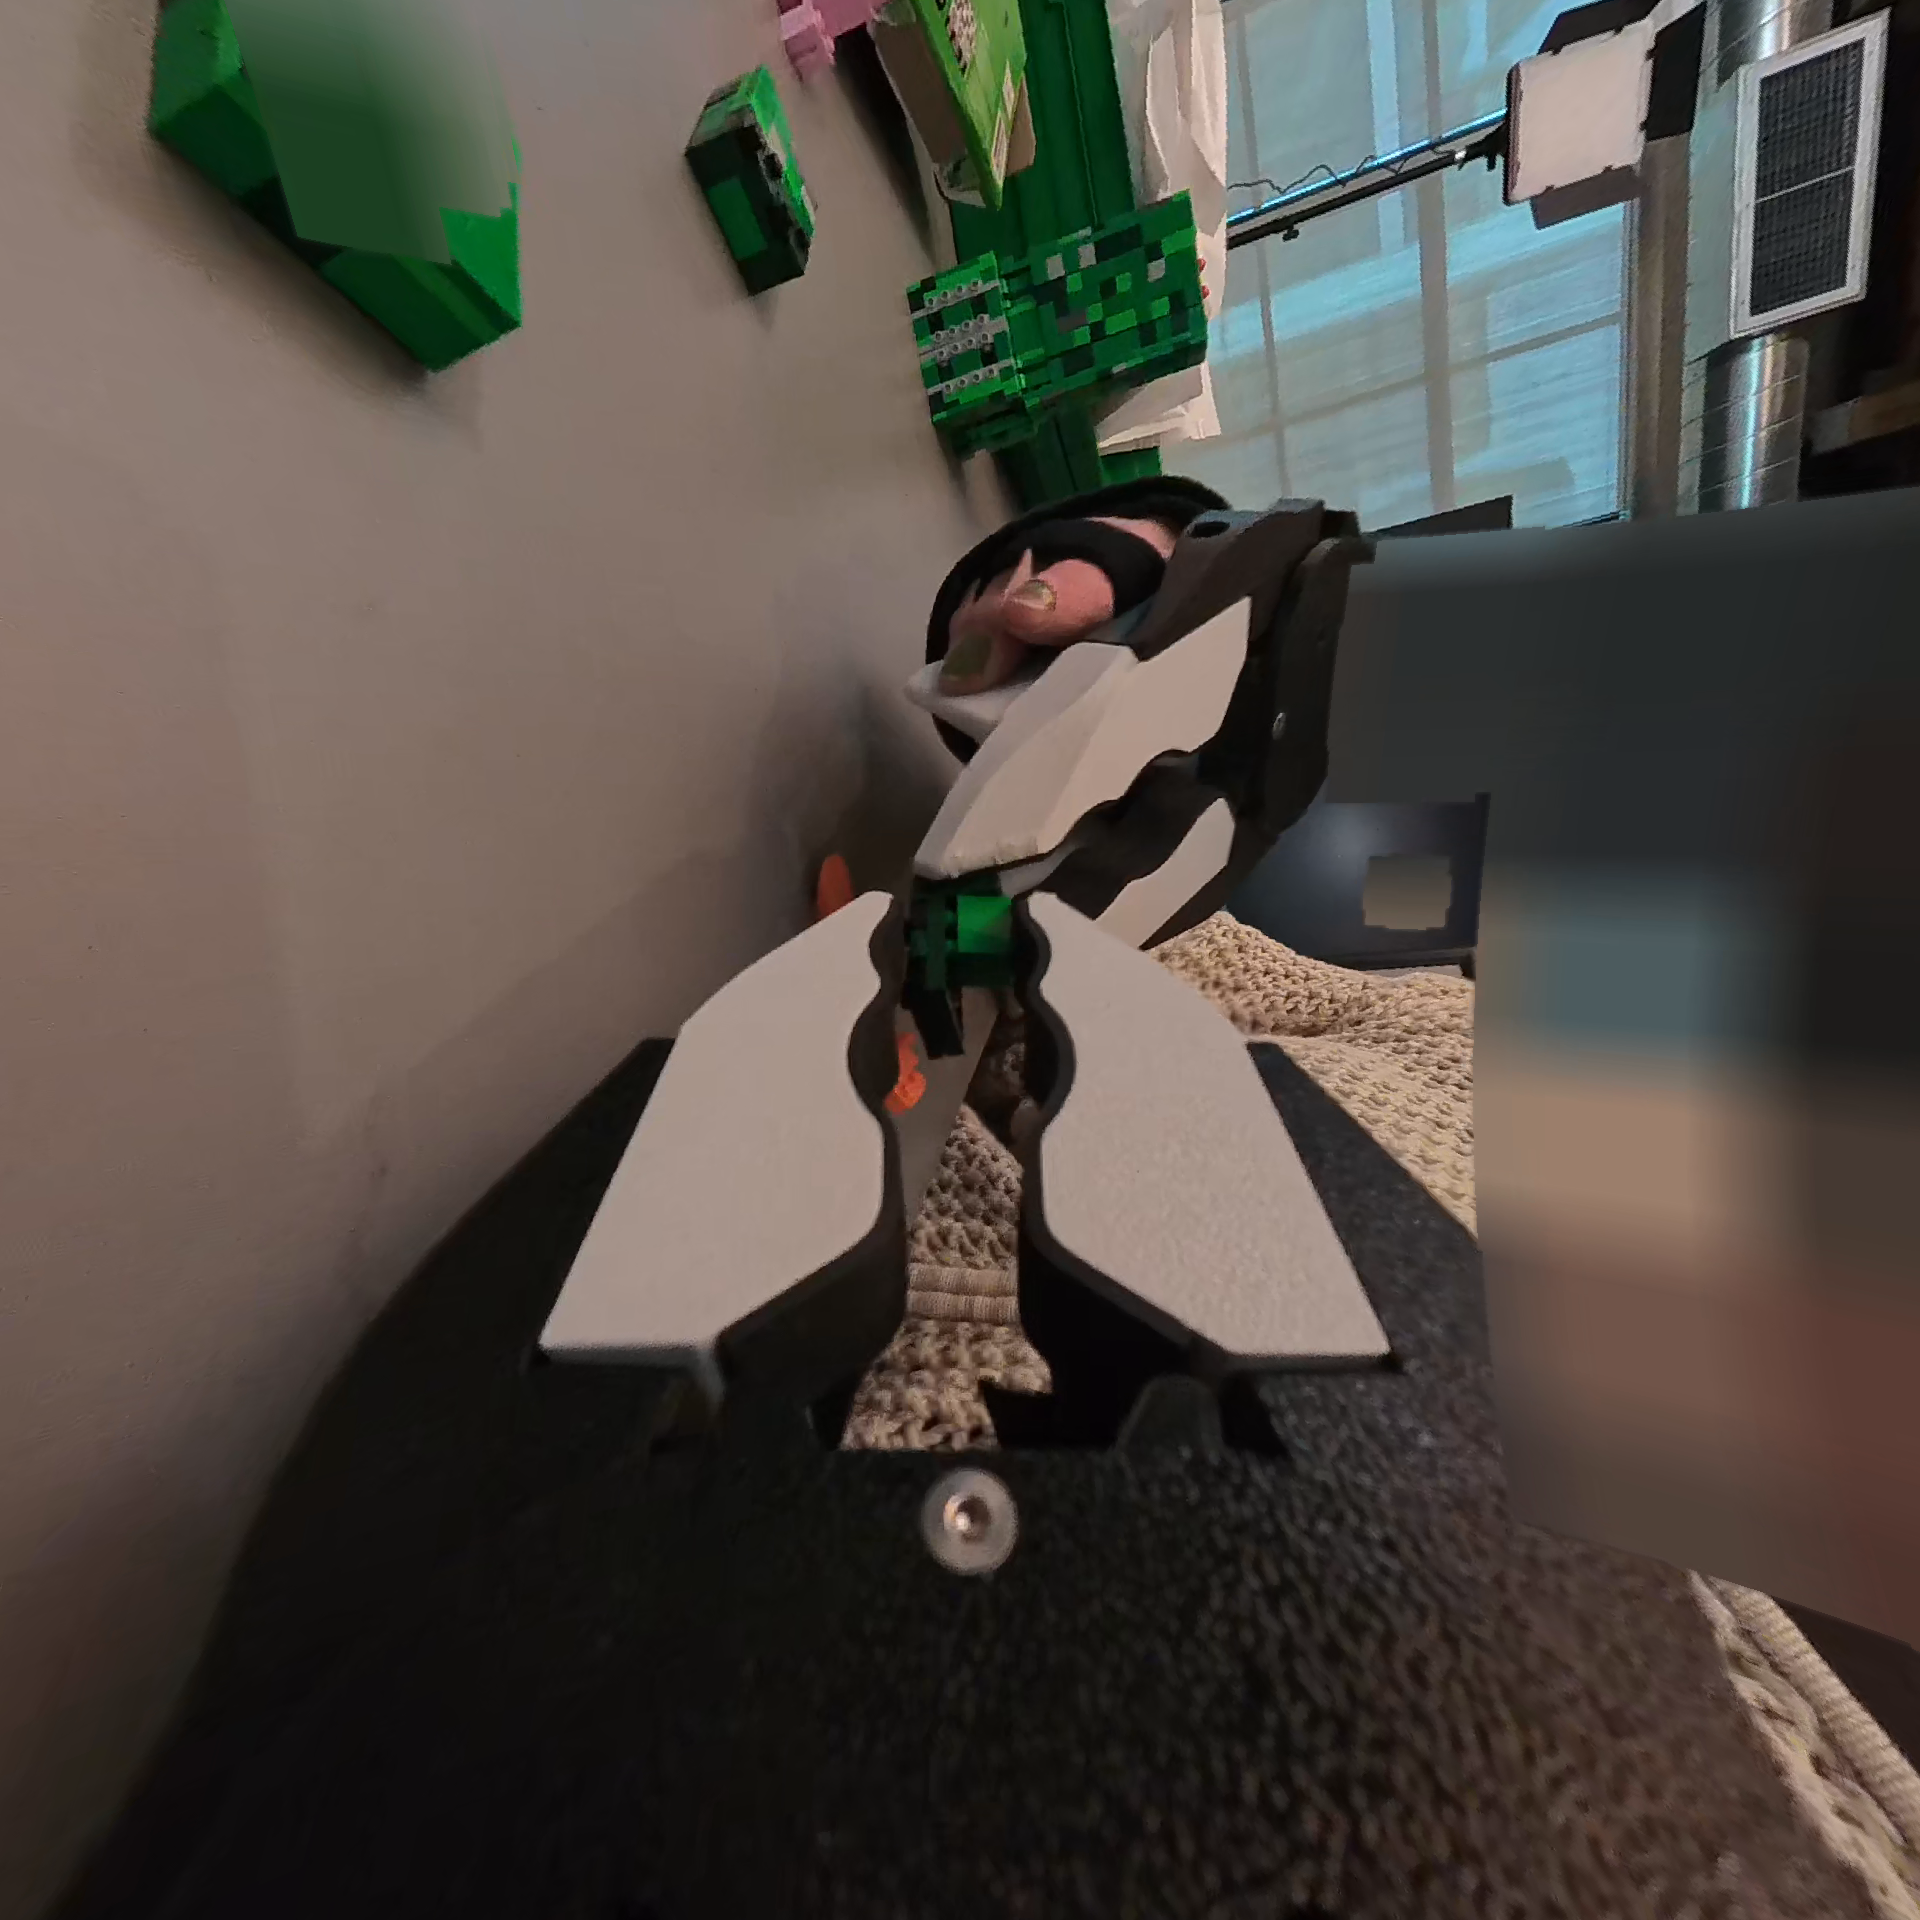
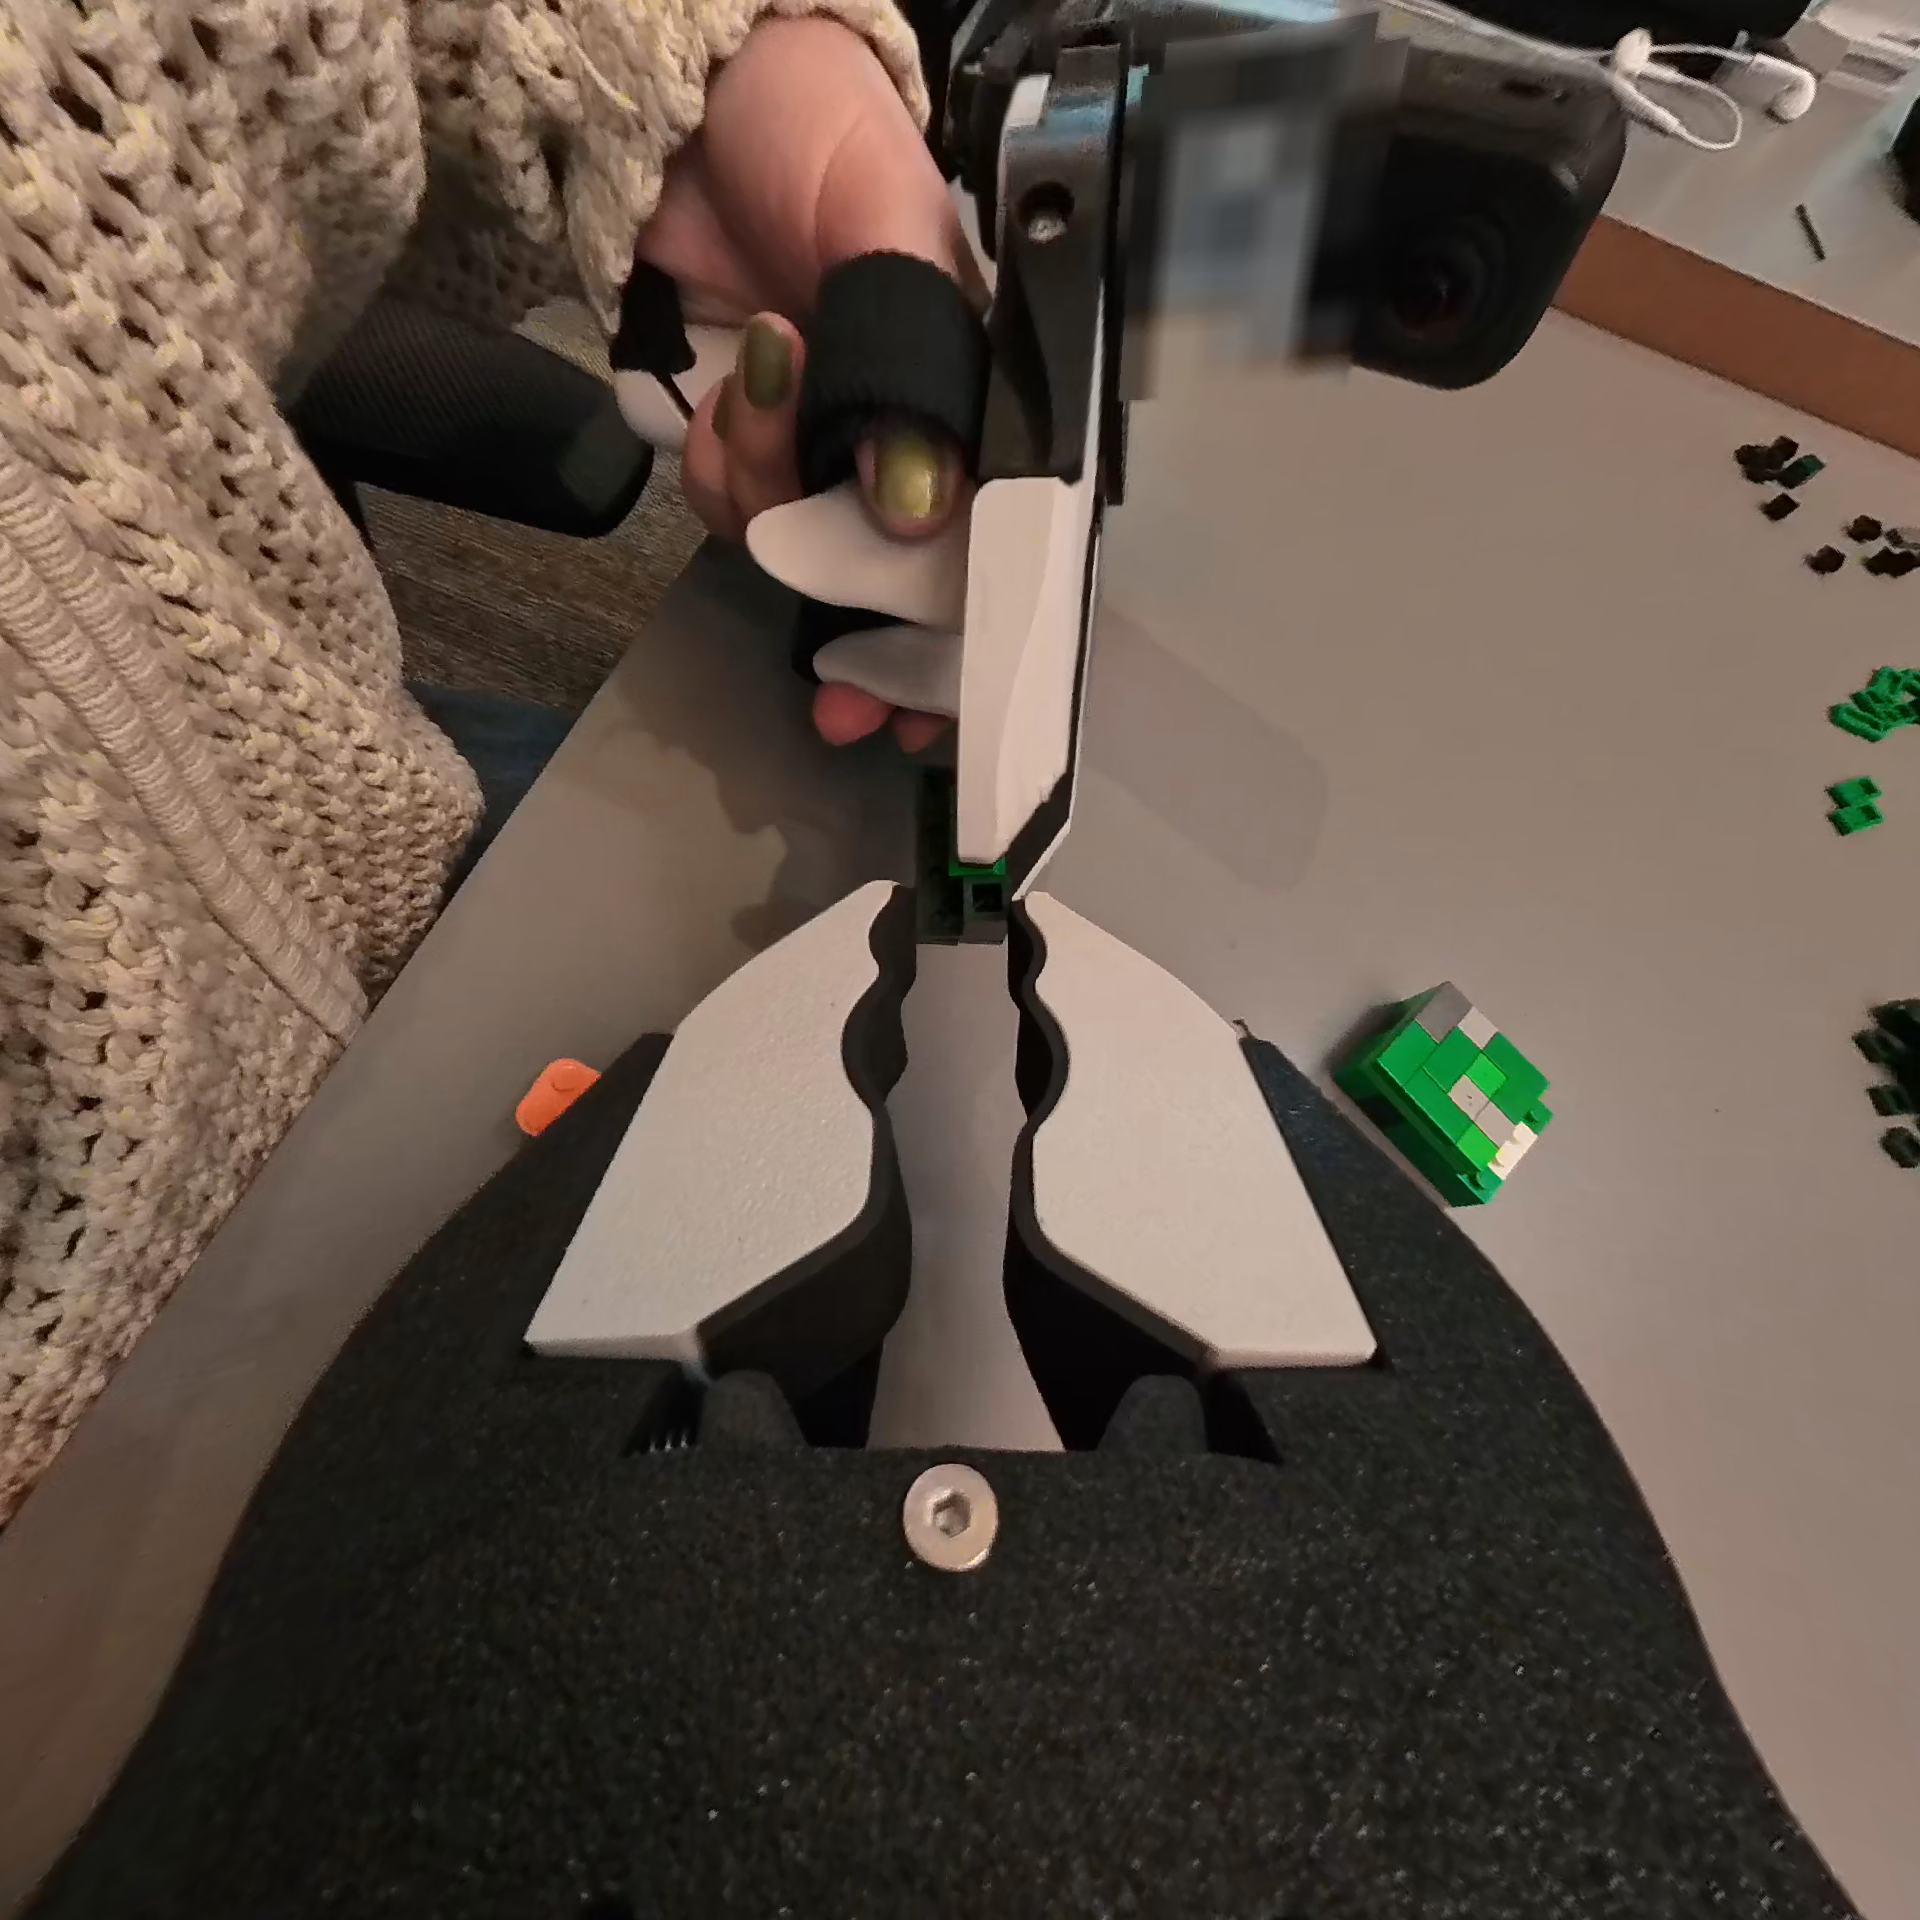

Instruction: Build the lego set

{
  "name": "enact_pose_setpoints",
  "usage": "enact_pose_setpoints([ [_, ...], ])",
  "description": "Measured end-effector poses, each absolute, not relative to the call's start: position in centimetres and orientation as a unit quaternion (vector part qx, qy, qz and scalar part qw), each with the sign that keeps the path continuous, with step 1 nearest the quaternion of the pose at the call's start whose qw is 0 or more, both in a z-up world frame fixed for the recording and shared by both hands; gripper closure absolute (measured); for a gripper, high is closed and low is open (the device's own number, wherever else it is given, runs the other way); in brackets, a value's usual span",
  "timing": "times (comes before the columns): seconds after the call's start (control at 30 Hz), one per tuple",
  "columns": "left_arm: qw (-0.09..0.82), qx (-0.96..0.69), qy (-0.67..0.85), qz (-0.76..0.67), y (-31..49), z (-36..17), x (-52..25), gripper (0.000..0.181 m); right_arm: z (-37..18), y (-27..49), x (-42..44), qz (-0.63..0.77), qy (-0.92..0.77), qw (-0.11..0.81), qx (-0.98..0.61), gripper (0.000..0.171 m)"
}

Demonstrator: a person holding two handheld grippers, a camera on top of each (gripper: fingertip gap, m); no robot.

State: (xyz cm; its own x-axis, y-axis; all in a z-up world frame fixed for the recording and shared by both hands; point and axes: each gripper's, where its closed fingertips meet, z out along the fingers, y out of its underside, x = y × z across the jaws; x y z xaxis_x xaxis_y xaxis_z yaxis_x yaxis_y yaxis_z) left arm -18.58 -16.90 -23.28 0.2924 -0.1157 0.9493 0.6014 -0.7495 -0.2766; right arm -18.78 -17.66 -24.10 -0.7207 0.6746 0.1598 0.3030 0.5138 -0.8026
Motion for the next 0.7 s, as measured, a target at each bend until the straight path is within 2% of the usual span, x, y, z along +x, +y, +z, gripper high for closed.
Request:
enact_pose_setpoints([
  [0.23,0.303,-0.708,-0.2,-0.606,-16.9,-23.5,-18.8,0.163,-24.3,-17.9,-18.7,0.378,-0.85,0.256,-0.265,0.155],
  [0.4,0.312,-0.719,-0.186,-0.593,-17.1,-23.7,-18.9,0.163,-24.5,-18.1,-18.9,0.395,-0.842,0.236,-0.283,0.155],
  [0.47,0.327,-0.728,-0.175,-0.577,-17.0,-23.8,-19.1,0.165,-24.7,-18.1,-18.9,0.397,-0.84,0.231,-0.288,0.155],
  [0.5,0.335,-0.729,-0.17,-0.573,-16.9,-23.7,-19.2,0.178,-24.7,-18.1,-19.0,0.4,-0.838,0.227,-0.293,0.155],
  [0.53,0.344,-0.724,-0.171,-0.572,-16.7,-23.4,-19.4,0.181,-24.9,-18.0,-19.0,0.4,-0.838,0.221,-0.299,0.155],
  [0.7,0.356,-0.724,-0.147,-0.572,-16.7,-22.8,-19.1,0.18,-24.8,-17.7,-19.2,0.41,-0.831,0.227,-0.301,0.156],
])
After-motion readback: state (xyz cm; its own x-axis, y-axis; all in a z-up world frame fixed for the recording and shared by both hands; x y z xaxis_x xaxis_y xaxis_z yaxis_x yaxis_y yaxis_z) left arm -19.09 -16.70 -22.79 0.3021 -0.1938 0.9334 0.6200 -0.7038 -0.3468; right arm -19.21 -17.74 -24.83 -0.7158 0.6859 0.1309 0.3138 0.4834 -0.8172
